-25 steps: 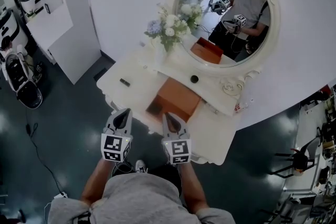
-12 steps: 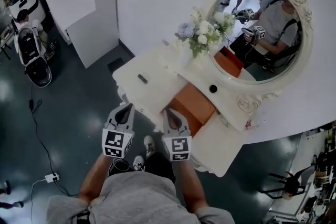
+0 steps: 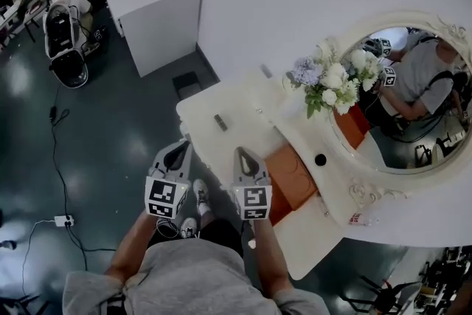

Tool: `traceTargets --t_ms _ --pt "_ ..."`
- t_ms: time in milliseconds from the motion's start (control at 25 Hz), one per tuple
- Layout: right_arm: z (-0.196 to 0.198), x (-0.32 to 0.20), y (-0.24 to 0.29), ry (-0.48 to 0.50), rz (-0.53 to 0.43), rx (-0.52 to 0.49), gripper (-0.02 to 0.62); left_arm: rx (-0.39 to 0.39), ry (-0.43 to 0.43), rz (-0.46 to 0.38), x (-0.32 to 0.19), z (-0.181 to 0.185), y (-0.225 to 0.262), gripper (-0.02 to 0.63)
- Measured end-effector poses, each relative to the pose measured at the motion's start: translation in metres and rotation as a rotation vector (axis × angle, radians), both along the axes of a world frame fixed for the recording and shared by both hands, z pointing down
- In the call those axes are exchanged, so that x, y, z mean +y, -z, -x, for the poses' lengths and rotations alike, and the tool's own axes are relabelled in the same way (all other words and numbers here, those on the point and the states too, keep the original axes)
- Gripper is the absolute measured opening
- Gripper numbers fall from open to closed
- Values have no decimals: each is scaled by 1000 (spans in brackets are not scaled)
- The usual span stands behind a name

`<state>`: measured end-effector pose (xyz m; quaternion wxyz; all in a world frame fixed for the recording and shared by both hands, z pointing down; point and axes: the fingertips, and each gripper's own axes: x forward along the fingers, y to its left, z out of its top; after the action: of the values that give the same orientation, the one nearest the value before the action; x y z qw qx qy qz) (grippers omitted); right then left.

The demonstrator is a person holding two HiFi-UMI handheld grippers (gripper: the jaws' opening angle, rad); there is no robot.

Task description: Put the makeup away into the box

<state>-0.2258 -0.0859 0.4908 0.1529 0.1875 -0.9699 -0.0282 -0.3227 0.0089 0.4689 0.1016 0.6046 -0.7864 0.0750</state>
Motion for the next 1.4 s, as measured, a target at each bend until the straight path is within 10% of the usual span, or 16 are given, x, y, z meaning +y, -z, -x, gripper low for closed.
traceTargets --t_ms 640,880,1400 --pt "100 -61 -113 165 180 204 24 140 146 137 -52 84 -92 0" --pt "122 -63 -166 230 271 346 194 184 175 184 -50 94 -120 0" --pt "140 -85 -229 223 312 478 201 240 187 243 -57 106 -157 0"
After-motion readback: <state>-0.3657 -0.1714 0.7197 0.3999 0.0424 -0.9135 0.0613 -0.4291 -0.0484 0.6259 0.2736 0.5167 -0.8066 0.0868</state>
